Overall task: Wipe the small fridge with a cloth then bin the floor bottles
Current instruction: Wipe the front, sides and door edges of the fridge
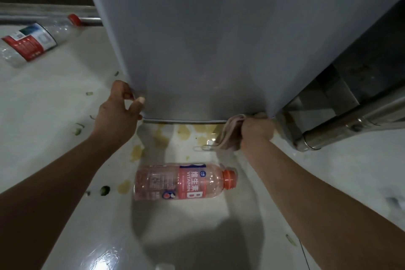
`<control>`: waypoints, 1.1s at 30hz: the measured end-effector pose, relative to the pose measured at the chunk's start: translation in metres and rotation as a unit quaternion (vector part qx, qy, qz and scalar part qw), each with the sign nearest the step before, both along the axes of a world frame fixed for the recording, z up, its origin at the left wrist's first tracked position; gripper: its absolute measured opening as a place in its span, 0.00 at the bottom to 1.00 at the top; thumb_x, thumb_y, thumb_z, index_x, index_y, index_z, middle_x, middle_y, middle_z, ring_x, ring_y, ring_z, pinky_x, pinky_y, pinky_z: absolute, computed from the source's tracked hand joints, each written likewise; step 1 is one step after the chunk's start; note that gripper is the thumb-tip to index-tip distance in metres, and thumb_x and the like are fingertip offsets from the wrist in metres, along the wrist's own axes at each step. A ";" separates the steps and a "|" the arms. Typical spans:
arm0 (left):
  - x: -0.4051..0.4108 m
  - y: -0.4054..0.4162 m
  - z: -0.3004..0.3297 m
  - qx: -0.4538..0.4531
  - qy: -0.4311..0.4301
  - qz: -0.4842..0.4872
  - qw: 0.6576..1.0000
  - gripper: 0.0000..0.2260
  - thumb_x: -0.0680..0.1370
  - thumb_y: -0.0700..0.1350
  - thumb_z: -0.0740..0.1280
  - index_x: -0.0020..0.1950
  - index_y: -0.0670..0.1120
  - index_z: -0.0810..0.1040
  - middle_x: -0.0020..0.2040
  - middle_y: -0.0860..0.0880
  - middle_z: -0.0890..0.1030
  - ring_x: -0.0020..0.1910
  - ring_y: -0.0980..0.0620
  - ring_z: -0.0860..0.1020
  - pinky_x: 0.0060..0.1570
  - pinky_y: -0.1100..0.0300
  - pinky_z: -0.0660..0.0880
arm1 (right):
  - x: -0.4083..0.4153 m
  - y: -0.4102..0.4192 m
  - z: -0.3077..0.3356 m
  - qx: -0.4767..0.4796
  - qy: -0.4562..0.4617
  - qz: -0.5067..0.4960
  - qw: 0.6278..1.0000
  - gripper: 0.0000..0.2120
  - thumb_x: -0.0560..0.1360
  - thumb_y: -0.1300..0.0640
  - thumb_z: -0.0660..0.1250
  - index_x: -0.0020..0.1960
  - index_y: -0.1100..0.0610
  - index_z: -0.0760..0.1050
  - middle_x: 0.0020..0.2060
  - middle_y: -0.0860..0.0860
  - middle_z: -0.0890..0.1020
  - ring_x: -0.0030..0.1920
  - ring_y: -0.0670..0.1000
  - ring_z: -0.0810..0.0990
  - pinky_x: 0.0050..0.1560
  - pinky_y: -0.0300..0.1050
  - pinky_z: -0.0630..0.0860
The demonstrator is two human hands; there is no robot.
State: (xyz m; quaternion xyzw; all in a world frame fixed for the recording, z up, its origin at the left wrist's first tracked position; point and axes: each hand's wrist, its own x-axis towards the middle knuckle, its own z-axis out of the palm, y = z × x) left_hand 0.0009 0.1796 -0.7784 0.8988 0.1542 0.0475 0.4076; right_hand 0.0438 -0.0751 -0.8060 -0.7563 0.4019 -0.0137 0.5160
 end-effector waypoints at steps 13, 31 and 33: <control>-0.002 0.002 0.028 -0.007 0.069 -0.033 0.997 0.08 0.79 0.46 0.62 0.57 0.47 0.68 0.56 0.48 0.79 0.50 0.41 0.80 0.55 0.45 0.75 | -0.030 0.133 0.021 0.086 0.011 0.192 0.978 0.06 0.77 0.61 0.62 0.46 0.62 0.77 0.49 0.59 0.80 0.52 0.56 0.78 0.54 0.48 0.75; -0.040 -0.103 0.169 0.361 -0.252 -0.239 0.866 0.16 0.66 0.37 0.71 0.53 0.44 0.76 0.56 0.45 0.77 0.53 0.41 0.77 0.53 0.49 0.72 | -0.069 -0.058 0.114 -0.059 -0.189 0.056 0.979 0.01 0.76 0.68 0.62 0.46 0.65 0.72 0.43 0.61 0.79 0.49 0.63 0.77 0.51 0.49 0.71; -0.033 -0.124 0.180 0.425 -0.272 -0.258 0.824 0.19 0.64 0.38 0.71 0.54 0.45 0.77 0.62 0.45 0.76 0.59 0.41 0.75 0.61 0.43 0.68 | -0.054 -0.068 0.107 -0.056 -0.164 0.029 0.985 0.09 0.77 0.66 0.61 0.56 0.65 0.74 0.52 0.61 0.79 0.53 0.60 0.77 0.52 0.44 0.69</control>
